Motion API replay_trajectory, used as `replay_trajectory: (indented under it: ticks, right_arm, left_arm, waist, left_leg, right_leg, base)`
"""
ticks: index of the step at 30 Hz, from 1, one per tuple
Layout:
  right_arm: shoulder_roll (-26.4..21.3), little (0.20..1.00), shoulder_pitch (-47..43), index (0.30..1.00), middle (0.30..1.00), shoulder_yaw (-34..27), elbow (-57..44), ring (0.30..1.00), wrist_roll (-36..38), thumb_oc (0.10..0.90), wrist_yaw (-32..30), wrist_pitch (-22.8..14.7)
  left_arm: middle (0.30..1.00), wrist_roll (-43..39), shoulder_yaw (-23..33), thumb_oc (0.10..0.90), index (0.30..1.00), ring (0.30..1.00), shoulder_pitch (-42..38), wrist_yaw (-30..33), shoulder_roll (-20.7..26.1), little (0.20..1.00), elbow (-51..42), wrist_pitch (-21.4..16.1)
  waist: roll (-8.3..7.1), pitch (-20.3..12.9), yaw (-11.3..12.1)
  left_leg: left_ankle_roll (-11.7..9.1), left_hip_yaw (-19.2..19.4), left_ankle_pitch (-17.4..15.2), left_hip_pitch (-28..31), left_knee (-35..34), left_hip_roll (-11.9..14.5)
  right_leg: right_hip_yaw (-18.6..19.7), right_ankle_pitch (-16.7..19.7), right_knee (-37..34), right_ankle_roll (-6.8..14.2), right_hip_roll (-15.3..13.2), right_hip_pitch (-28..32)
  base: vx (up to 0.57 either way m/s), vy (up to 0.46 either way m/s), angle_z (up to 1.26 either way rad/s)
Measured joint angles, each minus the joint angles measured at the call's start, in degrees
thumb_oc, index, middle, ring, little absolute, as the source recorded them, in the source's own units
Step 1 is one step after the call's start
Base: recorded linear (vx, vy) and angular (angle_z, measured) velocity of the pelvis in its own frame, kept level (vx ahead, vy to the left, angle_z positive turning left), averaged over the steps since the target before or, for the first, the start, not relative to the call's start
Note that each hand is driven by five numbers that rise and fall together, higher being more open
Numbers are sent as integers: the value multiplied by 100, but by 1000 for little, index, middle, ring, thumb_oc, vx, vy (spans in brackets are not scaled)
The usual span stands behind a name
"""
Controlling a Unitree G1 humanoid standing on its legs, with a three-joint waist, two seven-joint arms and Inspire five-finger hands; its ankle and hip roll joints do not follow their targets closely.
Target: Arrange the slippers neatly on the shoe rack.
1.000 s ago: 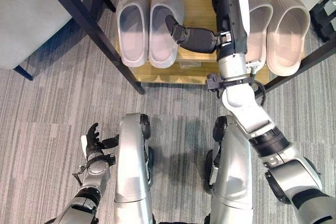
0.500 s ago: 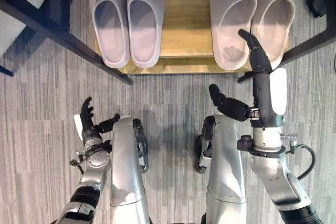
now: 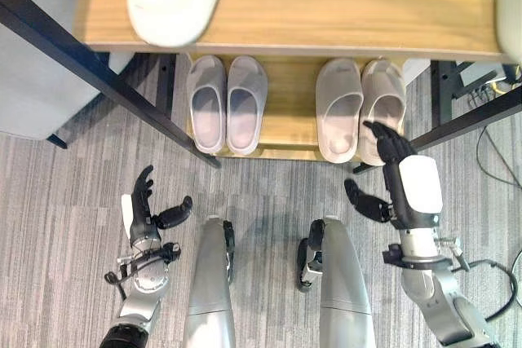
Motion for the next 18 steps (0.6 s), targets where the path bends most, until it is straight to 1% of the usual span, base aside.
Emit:
replay_trajectory:
  ticks: [1, 2, 4, 5, 7, 8, 9, 10, 11, 12, 14, 15, 16, 17, 18]
  right_arm:
    - [14, 900, 139, 900, 900, 223, 648, 900, 14, 800, 12, 10]
    - [17, 900, 191, 900, 900, 305, 851, 900, 33, 800, 14, 39]
    - [165, 900, 190, 900, 900, 459, 1572, 900, 68, 800, -28, 18]
    - [332, 900, -46, 900, 900, 587, 2258, 900, 149, 800, -54, 66]
    - [491, 900, -67, 900, 900, 611, 2771, 900, 334, 800, -76, 106]
    - [642, 900, -125, 900, 900, 627, 3161, 900, 468, 800, -109, 101]
    - [677, 900, -79, 900, 900, 612, 3223, 900, 581, 800, -119, 108]
    - [792, 900, -210, 900, 900, 621, 3626, 900, 693, 800, -119, 49]
    - [852, 900, -274, 900, 900, 614, 3772, 900, 745, 800, -120, 64]
    - [903, 900, -303, 900, 900, 573, 3979, 900, 900, 800, -135, 39]
    - [969, 900, -395, 900, 900, 597, 4299, 900, 1077, 800, -100, 49]
    - [973, 900, -418, 900, 900, 551, 4497, 900, 1239, 800, -125, 14]
    - [998, 900, -492, 900, 900, 574, 4800, 900, 1353, 800, -66, 9]
    - [1091, 900, -565, 900, 900, 579, 5209, 900, 1405, 800, 2, -15]
    - [1162, 900, -607, 900, 900, 603, 5523, 900, 1477, 800, 29, -8]
  left_arm:
    - [900, 10, -119, 800, 900, 900, 61, -37, -63, 900, 286, 0]
    - [900, 13, -151, 800, 900, 900, 105, -45, -95, 900, 375, 1]
    - [900, 48, -277, 800, 900, 900, 182, -75, -111, 900, 697, 2]
    - [900, 47, -352, 800, 900, 900, 192, -172, -135, 900, 934, 18]
    - [900, 48, -431, 800, 900, 900, 242, -275, -191, 900, 1028, 18]
    - [900, 56, -510, 800, 900, 900, 234, -342, -196, 900, 1127, 17]
    - [900, 60, -519, 800, 900, 900, 249, -399, -194, 900, 1133, 13]
    - [900, 91, -530, 800, 900, 900, 205, -488, -220, 900, 1327, 16]
    - [900, 114, -522, 800, 900, 900, 198, -503, -240, 900, 1395, 15]
    - [900, 165, -509, 800, 900, 900, 211, -539, -266, 900, 1526, 8]
    - [900, 167, -559, 800, 900, 900, 183, -683, -287, 900, 1860, 82]
    - [900, 335, -603, 800, 900, 900, 191, -667, -246, 900, 1935, 171]
    - [900, 693, -781, 800, 900, 900, 110, -684, -156, 900, 1984, 346]
    - [900, 977, -1031, 800, 900, 900, 97, -706, -62, 900, 2010, 383]
    - [900, 1172, -1145, 800, 900, 900, 85, -772, -91, 900, 2119, 356]
  waist:
    - [-5, -104, 13]
    - [-16, -144, 15]
    - [-74, -218, -13]
    - [-102, -224, -29]
    - [-101, -240, -40]
    - [-140, -244, -52]
    - [-152, -259, -31]
    - [-192, -258, -63]
    - [-209, -253, -65]
    - [-244, -237, -61]
    - [-276, -241, -71]
    - [-283, -255, -135]
    - [-284, -250, -116]
    - [-293, -250, -96]
    - [-297, -246, -90]
  left_leg:
    - [29, 13, 63, 286, -309, 10]
    - [21, 23, 99, 415, -446, 12]
    - [34, 100, 191, 781, -823, 40]
    - [-38, 145, 281, 1084, -1097, 77]
    - [-1, 201, 377, 1478, -1479, 117]
    - [-32, 212, 484, 1796, -1793, 105]
    - [4, 239, 554, 1985, -1970, 111]
    - [-82, 249, 691, 2342, -2369, 103]
    - [-88, 267, 734, 2521, -2530, 113]
    - [-51, 333, 832, 2906, -2874, 120]
    - [-55, 413, 1028, 3455, -3407, 111]
    - [-33, 485, 1138, 3816, -3777, 110]
    - [2, 500, 1223, 4082, -4029, 105]
    - [-73, 533, 1355, 4434, -4352, 123]
    - [-78, 589, 1452, 4769, -4644, 138]
  right_leg:
    - [-65, 60, -318, 9, -2, 307]
    - [-75, 98, -458, 38, 12, 432]
    - [-83, 196, -817, 55, 28, 759]
    - [-88, 293, -1098, 79, 73, 1039]
    - [-153, 400, -1488, 72, 92, 1437]
    - [-187, 509, -1778, 126, 98, 1743]
    - [-238, 555, -1944, 93, 99, 1925]
    - [-238, 685, -2317, 157, 130, 2273]
    - [-240, 733, -2471, 172, 150, 2434]
    - [-228, 819, -2772, 159, 175, 2771]
    - [-229, 987, -3226, 220, 187, 3252]
    - [-236, 1067, -3536, 222, 192, 3573]
    - [-250, 1153, -3770, 209, 216, 3824]
    - [-241, 1237, -4044, 225, 267, 4134]
    - [-246, 1304, -4289, 231, 282, 4426]
  base:
    - [65, -28, 2]
    - [76, -36, 0]
    - [42, -31, -5]
    - [32, -30, -12]
    - [50, -51, -6]
    - [7, -48, 3]
    - [50, -59, 6]
    - [117, -30, 1]
    - [154, -32, -5]
    - [132, -14, -7]
    - [157, -12, -4]
    - [210, -28, -2]
    - [135, -24, -6]
    - [118, -43, -7]
    - [60, -27, -15]
